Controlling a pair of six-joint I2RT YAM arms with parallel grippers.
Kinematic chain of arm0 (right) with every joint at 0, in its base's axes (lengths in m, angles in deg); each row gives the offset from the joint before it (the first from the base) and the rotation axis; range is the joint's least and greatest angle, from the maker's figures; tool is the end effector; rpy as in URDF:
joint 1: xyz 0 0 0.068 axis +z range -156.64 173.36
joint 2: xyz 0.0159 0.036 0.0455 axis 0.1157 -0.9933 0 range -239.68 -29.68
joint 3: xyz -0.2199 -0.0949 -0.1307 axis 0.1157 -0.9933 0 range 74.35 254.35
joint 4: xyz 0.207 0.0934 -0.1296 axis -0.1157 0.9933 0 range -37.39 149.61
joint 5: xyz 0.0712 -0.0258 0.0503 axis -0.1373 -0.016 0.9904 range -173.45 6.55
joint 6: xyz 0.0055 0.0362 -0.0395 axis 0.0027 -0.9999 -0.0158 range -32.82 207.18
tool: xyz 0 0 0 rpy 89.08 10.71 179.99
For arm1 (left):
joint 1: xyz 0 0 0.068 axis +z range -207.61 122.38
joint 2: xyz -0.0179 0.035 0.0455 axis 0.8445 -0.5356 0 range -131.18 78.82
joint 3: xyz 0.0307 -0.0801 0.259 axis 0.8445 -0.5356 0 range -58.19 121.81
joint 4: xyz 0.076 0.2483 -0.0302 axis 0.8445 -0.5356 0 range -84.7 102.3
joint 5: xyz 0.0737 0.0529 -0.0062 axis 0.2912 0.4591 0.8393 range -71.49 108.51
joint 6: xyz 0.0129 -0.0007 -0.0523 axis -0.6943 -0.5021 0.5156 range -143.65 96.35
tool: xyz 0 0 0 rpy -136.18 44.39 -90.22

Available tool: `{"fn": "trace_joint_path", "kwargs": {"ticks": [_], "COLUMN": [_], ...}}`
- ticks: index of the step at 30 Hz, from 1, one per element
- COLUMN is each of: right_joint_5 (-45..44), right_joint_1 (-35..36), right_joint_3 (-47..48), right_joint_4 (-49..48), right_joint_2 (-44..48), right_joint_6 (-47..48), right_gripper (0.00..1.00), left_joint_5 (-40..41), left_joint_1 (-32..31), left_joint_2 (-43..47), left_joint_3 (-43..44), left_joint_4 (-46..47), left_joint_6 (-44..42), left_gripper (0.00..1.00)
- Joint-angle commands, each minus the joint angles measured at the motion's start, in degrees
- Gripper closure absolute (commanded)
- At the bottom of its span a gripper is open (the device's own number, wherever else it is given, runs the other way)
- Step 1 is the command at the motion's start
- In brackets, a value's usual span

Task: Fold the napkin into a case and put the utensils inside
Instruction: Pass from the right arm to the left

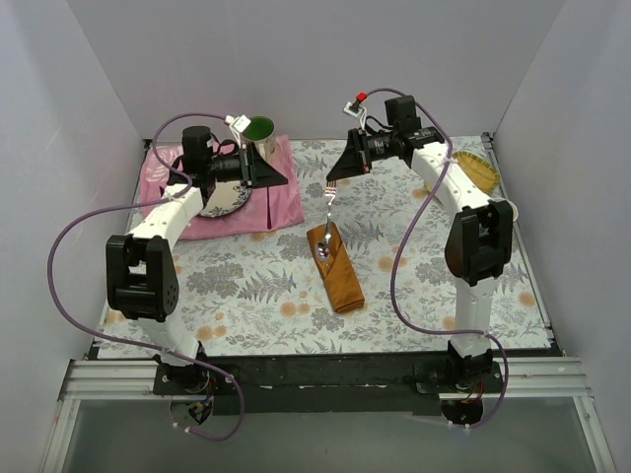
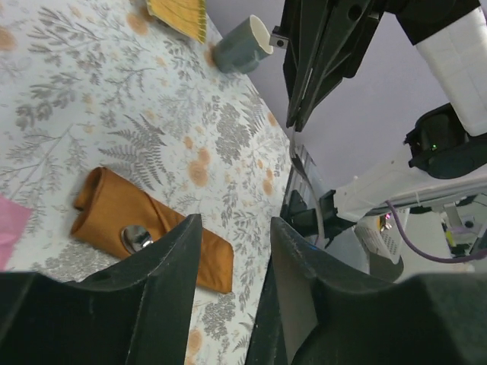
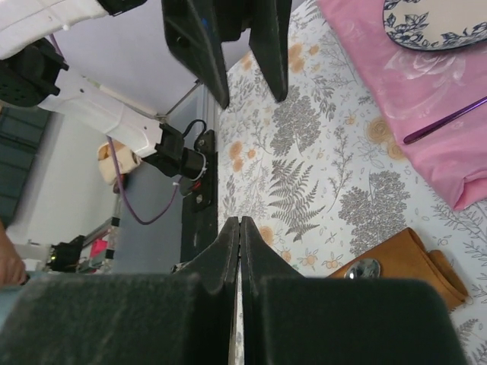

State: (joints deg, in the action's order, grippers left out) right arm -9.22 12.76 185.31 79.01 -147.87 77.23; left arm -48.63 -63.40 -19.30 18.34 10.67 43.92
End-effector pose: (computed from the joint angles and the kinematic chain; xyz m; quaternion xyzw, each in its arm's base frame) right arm 0.4273 0.1868 0.3285 -0.3420 0.6770 0.6099 0.2296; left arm 0.3826 -0.0717 0.3059 -0.0961 0.7532 -0.6441 0.0920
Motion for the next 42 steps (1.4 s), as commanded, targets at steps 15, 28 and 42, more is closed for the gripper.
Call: {"fn": "trace_joint_path", "kwargs": {"ticks": [15, 28, 42], "right_joint_5": [-8.1, -9.0, -3.7], "right_joint_1": [3.2, 4.7, 2.8], "right_joint_3": [-3.1, 10.4, 16.2], "right_joint_4": [19.0, 38.6, 25.2], "right_joint_2": [8.0, -3.0, -13.8], "right_joint_6": [22.0, 48.0, 43.4], "right_gripper": [0.99, 0.99, 0.99], "left_joint_5": [10.2, 28.5, 26.4], "left_joint_1": [-11.3, -16.5, -16.5], "left_joint_2": [8.4, 20.0, 20.3], "left_joint_3": [11.5, -11.2, -14.5], "left_joint_4": [-31.6, -2.4, -4.4], "left_joint_6": [-53.5, -8.4, -9.3], "left_gripper": [0.29, 0.24, 0.21]}}
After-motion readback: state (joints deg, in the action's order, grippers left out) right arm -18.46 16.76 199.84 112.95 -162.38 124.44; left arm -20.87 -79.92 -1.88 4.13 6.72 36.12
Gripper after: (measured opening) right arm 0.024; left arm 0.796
